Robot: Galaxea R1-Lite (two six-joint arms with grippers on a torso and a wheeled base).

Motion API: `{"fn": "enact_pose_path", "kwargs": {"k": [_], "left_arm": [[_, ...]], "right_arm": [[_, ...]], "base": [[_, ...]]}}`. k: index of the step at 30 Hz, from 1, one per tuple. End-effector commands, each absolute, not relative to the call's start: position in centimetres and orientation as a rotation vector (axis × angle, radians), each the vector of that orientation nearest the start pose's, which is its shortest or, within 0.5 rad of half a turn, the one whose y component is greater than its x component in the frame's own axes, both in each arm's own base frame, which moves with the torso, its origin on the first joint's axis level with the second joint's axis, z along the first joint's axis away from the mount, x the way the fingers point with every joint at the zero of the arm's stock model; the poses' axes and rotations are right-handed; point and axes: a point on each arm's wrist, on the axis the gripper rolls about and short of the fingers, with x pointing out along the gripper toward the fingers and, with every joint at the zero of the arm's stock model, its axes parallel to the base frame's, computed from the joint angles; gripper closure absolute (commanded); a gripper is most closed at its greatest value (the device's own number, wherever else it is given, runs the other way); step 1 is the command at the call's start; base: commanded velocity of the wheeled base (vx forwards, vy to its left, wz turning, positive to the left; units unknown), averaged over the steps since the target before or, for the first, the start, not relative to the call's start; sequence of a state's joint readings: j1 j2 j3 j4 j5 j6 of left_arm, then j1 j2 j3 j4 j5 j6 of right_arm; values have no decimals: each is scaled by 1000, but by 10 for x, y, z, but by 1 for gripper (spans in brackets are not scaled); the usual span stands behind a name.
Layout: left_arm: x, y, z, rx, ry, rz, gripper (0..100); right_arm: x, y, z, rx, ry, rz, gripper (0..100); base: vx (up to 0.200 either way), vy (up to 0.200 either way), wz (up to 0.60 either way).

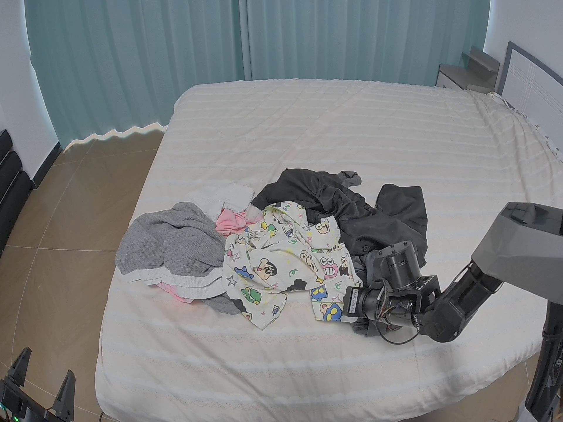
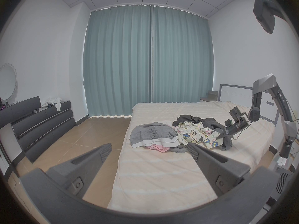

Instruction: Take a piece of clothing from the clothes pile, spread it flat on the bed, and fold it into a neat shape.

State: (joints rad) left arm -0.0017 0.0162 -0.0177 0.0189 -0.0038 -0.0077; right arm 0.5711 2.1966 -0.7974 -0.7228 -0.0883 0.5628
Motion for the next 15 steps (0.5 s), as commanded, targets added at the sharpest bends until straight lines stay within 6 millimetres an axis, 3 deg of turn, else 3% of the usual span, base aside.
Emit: {"fn": "enact_pose_path", "kwargs": {"k": [1, 5, 10, 13, 14, 15], "left_arm": [[-23, 0, 76, -5, 15, -5, 0], [-23, 0, 76, -3, 15, -5, 0], [-23, 0, 76, -5, 15, -3, 0], [-23, 0, 76, -5, 15, -3, 0], [-23, 0, 76, -5, 15, -3, 0], [-23, 0, 76, -5, 15, -3, 0]], "right_arm": [[276, 187, 50, 319, 724, 313, 100], [268, 182, 41, 298, 763, 301, 100], [240, 177, 19, 246, 883, 318, 100], [234, 177, 13, 231, 917, 331, 100], [235, 178, 10, 228, 922, 327, 0], [236, 179, 7, 223, 924, 324, 0]], "base": [[0, 0, 0], [0, 0, 0], [0, 0, 0], [0, 0, 0], [0, 0, 0], [0, 0, 0]]}}
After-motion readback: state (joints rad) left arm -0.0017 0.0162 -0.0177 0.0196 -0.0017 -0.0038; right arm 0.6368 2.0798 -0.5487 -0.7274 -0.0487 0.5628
